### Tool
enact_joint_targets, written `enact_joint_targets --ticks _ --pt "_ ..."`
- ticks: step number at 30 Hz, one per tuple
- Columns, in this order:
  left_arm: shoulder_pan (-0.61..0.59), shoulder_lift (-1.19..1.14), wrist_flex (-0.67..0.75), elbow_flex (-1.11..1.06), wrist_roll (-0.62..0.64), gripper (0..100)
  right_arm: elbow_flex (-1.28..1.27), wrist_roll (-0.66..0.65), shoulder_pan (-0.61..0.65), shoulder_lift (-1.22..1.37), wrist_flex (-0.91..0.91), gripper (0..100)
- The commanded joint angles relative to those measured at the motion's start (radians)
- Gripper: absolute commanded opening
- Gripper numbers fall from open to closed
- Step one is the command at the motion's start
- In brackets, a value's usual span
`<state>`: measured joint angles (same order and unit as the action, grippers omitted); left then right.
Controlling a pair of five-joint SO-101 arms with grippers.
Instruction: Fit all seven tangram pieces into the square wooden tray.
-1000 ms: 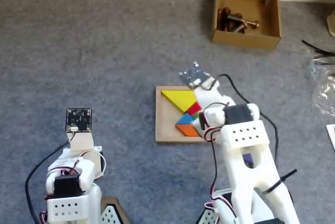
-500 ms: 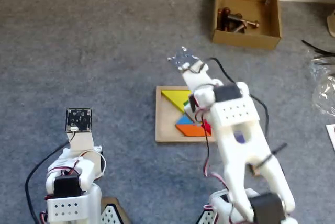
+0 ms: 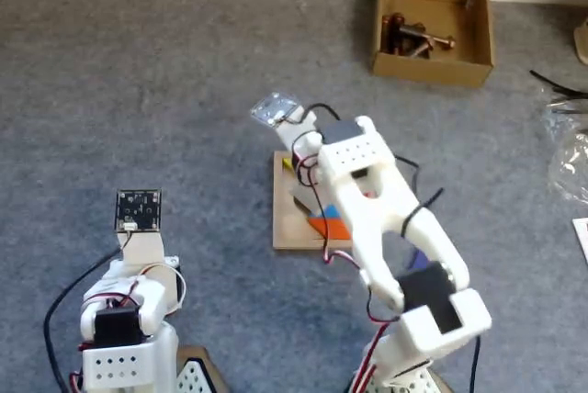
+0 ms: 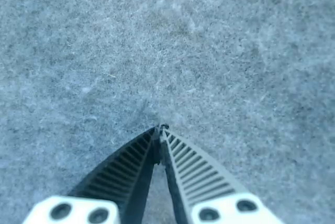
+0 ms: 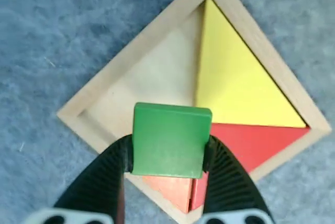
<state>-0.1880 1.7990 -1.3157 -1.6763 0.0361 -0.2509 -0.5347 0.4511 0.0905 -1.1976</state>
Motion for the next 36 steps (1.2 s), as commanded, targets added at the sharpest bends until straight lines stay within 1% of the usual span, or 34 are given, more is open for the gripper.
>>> enact_joint_targets --ticks 1,7,11,23,29,36 --pt "-0.008 -0.007 -0.008 -0.021 0.002 0 0.09 -0.008 0.024 0.018 -0.005 1.1" --pt "-0.008 -0.007 -0.008 -0.021 0.002 0 0.099 -0.005 0.077 0.065 0.016 1.1" --pt "-0.008 -0.007 -0.008 -0.021 0.002 0 0.097 0.0 0.082 0.101 0.062 1.1" --pt "-0.008 -0.007 -0.008 -0.021 0.002 0 0.099 -0.006 0.076 0.127 0.07 1.2" --pt "-0.008 -0.007 -0.008 -0.021 0.002 0 0.101 -0.008 0.028 0.125 0.104 1.3" --pt "-0.008 -0.007 -0.008 -0.021 0.002 0 0.101 -0.008 0.024 0.125 0.105 1.3"
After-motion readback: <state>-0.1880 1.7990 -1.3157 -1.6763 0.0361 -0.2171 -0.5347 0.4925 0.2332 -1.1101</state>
